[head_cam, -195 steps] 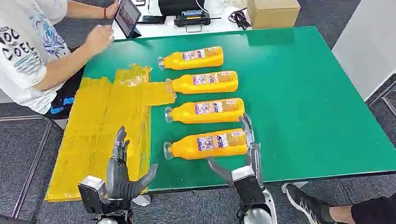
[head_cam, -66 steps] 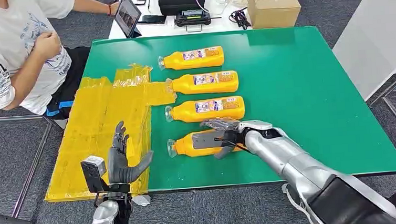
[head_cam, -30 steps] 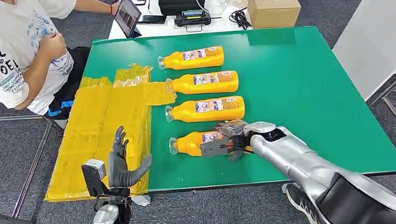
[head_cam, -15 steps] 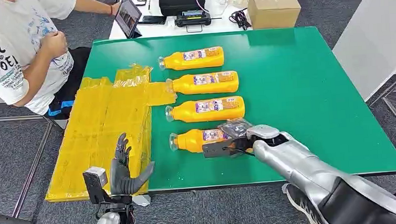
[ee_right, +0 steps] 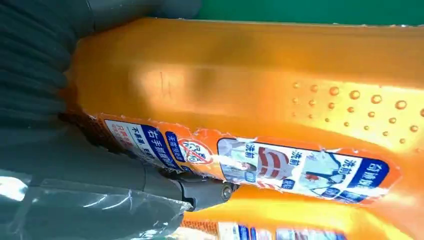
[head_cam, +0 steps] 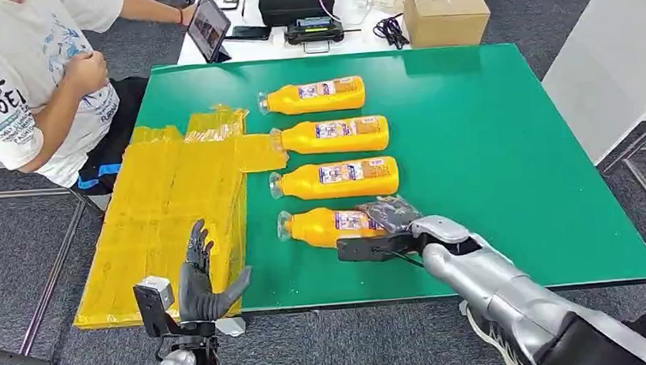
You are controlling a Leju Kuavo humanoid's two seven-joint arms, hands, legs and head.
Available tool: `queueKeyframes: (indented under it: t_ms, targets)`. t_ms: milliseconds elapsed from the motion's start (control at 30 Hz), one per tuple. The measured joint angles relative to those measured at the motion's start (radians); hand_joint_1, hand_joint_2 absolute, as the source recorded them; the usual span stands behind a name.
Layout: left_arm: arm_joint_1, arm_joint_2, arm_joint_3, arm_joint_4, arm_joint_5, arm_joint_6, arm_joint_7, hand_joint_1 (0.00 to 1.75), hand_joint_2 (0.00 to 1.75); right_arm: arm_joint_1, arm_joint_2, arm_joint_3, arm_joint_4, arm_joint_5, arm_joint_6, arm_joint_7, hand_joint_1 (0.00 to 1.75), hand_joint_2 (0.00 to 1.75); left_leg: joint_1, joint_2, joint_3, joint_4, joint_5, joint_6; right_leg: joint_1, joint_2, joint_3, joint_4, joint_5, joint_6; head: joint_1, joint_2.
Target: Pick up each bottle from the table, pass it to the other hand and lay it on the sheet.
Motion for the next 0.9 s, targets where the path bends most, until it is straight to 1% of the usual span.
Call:
queueKeyframes:
  t_ms: [100, 233, 300, 400, 500, 633, 900]
  targets:
    - [0.024, 0.0, 0.003, -0.031, 0.0, 0.013, 0.0, 0.0, 1.75, 0.155, 0.026, -0.117, -0.146, 0.073, -0.154, -0.038, 1.75, 1.75, 0.0, 0.0, -0.001, 0.0, -0.001, -0.001, 0.0, 0.0, -0.001, 0.0, -0.001, 0.0, 0.0, 0.0]
    - [0.062, -0.004, 0.01, -0.083, 0.014, 0.035, 0.004, 0.0, 1.75, 0.363, 0.108, -0.3, -0.412, 0.251, -0.369, -0.057, 1.75, 1.75, 0.001, -0.001, -0.005, -0.001, -0.002, -0.002, 0.001, -0.001, -0.005, 0.0, -0.002, -0.001, -0.001, 0.0]
    - [0.074, -0.006, 0.015, -0.098, 0.036, 0.027, 0.01, 0.0, 1.75, 0.429, 0.14, -0.372, -0.519, 0.249, -0.427, -0.099, 1.75, 1.75, 0.001, -0.001, -0.005, -0.001, -0.002, -0.002, 0.001, -0.001, -0.005, 0.0, -0.003, -0.002, -0.001, 0.0]
    - [0.077, -0.007, 0.021, -0.11, 0.071, 0.029, 0.004, 0.0, 1.75, 0.502, 0.174, -0.459, -0.629, 0.256, -0.501, -0.16, 1.75, 1.75, 0.001, -0.001, -0.005, -0.001, -0.002, -0.001, 0.0, 0.0, -0.005, 0.0, -0.003, -0.002, 0.0, 0.0]
    - [0.077, -0.004, 0.031, -0.132, 0.097, 0.033, 0.002, 0.0, 1.75, 0.552, 0.201, -0.521, -0.697, 0.233, -0.523, -0.183, 1.75, 1.75, 0.0, -0.001, -0.005, -0.001, -0.002, -0.001, 0.0, 0.0, -0.005, 0.0, -0.003, -0.002, 0.0, 0.0]
    - [0.083, 0.001, 0.035, -0.156, 0.097, 0.016, 0.01, 0.0, 1.75, 0.597, 0.224, -0.583, -0.73, 0.202, -0.522, -0.219, 1.75, 1.75, -0.001, -0.001, -0.004, -0.001, -0.002, 0.0, 0.0, 0.0, -0.005, 0.0, -0.002, -0.002, 0.0, 0.0]
    - [0.088, 0.001, 0.037, -0.171, 0.096, 0.016, 0.012, 0.0, 1.75, 0.623, 0.242, -0.621, -0.751, 0.197, -0.522, -0.225, 1.75, 1.75, 0.0, 0.0, -0.004, -0.001, -0.002, -0.001, 0.0, 0.0, -0.005, 0.0, -0.002, -0.002, 0.0, 0.0]
